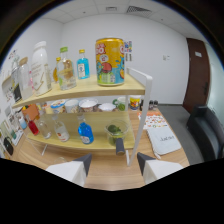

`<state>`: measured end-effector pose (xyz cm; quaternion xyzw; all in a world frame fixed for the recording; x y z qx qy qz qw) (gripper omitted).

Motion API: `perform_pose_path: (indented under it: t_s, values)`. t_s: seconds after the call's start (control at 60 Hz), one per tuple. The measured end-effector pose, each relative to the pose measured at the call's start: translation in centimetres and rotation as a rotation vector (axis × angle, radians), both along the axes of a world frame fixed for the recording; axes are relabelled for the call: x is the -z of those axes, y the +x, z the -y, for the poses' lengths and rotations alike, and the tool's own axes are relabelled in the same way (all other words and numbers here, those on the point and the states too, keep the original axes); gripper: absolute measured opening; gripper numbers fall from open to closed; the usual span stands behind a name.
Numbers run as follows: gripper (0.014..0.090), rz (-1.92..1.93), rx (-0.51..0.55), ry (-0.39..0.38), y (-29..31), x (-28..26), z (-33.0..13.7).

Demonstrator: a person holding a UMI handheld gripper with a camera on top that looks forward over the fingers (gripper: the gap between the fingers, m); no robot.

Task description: Make me a cup of Mojito.

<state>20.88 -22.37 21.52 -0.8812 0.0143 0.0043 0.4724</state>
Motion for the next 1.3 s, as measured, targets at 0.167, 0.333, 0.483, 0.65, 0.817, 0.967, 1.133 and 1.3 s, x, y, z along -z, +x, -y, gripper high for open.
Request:
perform_pose_path:
  t_s: [0.167,0.333,0.483,0.65,0.817,0.967,1.133,1.3]
  values:
    - [0.0804,-0.014,-0.039,-0.045,0.4,1.7,-4.4]
    - [0.0627,-0.014,-0.044,-0.103,0.9,3.9,-6.3]
    - [0.0387,-0.013,-0.039,-0.122,1.2,4.8,-6.8]
    - [0.0192,-0.007,-0.032,-0.146,1.3,5.3,-6.7]
    - [0.0176,-0.005,-0.045,-0.154,1.2,5.4,-6.6]
    - [0.0164,0.014,-0.029,-0.134,1.6,5.0,-6.5]
    - [0.0163,-0.007,-0.003,-0.091,1.1,3.0,-4.8]
    - [0.0160,-0.053,0.002,-0.066,-1.4,1.9,-1.3]
